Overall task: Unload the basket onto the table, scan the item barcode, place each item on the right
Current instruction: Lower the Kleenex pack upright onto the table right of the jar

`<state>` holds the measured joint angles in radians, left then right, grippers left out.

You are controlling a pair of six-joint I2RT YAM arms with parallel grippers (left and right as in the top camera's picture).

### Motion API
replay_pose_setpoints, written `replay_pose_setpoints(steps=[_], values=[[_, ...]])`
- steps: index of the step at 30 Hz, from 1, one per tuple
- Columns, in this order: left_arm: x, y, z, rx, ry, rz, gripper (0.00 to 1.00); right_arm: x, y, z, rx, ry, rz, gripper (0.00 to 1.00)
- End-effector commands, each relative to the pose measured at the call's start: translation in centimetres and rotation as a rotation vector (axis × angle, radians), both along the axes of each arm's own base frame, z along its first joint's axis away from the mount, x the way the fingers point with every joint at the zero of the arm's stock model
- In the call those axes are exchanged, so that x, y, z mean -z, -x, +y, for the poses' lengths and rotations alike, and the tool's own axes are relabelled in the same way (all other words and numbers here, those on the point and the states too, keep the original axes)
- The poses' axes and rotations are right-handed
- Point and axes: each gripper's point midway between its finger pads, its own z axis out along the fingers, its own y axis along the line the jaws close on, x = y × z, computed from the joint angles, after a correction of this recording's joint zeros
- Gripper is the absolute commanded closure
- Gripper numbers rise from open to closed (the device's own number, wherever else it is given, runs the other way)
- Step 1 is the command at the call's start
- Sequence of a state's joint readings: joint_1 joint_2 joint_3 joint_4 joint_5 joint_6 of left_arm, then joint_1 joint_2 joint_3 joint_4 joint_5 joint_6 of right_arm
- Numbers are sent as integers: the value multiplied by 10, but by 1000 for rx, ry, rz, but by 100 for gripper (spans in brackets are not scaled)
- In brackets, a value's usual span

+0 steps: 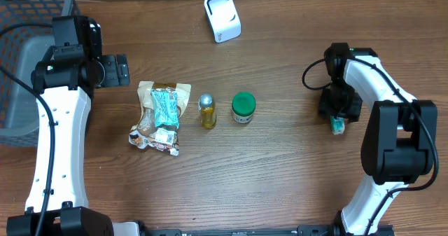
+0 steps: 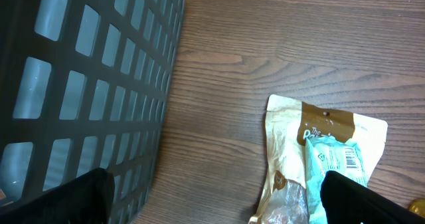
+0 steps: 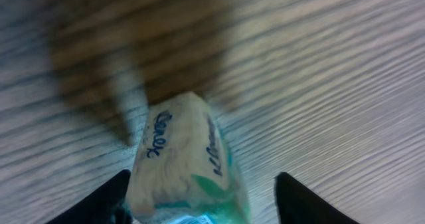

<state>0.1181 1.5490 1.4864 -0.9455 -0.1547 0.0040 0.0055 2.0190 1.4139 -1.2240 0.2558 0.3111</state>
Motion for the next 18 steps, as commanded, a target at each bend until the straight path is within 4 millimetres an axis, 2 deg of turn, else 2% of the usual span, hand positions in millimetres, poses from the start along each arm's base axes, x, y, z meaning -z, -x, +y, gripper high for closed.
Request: replay_pose_setpoints(steps=[1,3,6,8,9,13,18], values=[[-15,-2,1,12,-19,-36,1,-3,1,7,-16,-49,-18,64],[-15,-2,1,12,-19,-36,0,-2,1,8,-15,-55,-22,80],[-15,-2,1,12,-19,-36,0,0,-6,17,-10,-101,-50,85],[-15,-2,1,12,-19,-36,0,-1,-9,29,-4,-164,-59,86],[-15,-2,1,12,-19,-36,0,-4,-13,50,6,-272,-73,86],[-15,-2,1,12,-19,-36,0,-14,-23,84,6,-436,-114,83],[-15,-2,1,12,-19,-36,0,-16,-28,94,-40,-415,-130,82]])
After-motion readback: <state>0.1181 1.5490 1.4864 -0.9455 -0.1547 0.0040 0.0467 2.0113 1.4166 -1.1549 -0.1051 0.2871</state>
